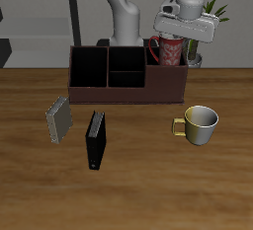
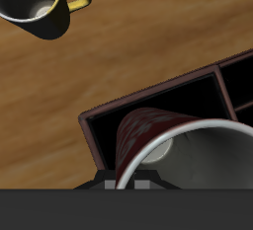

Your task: Place the red mug into the back desk caddy's right compartment and place the yellow book into the back desk caddy's back compartment

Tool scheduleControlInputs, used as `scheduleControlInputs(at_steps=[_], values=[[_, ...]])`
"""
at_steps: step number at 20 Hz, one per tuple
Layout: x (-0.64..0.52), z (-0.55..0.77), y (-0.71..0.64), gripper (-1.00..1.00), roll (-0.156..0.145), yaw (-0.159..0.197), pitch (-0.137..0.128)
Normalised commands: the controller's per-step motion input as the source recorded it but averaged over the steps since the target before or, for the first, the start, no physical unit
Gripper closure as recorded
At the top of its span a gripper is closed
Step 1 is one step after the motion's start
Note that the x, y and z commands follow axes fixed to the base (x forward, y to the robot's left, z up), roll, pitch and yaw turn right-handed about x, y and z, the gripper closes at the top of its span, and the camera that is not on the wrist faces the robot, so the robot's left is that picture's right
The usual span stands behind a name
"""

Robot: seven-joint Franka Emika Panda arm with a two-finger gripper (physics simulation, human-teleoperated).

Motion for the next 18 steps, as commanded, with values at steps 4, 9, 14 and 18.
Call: scheduleControlInputs(at_steps=[4, 9, 14, 18], values=[[-0.05, -0.11, 0.05, 1.00, 0.020, -0.021, 0.020], [-0.05, -0.13, 0.04, 1.00, 0.025, -0.013, 0.007], [0.10, -0.20, 0.04, 1.00, 0.003, -0.014, 0.032], [0.12, -0.19, 0.01, 1.00, 0.003, -0.009, 0.016]])
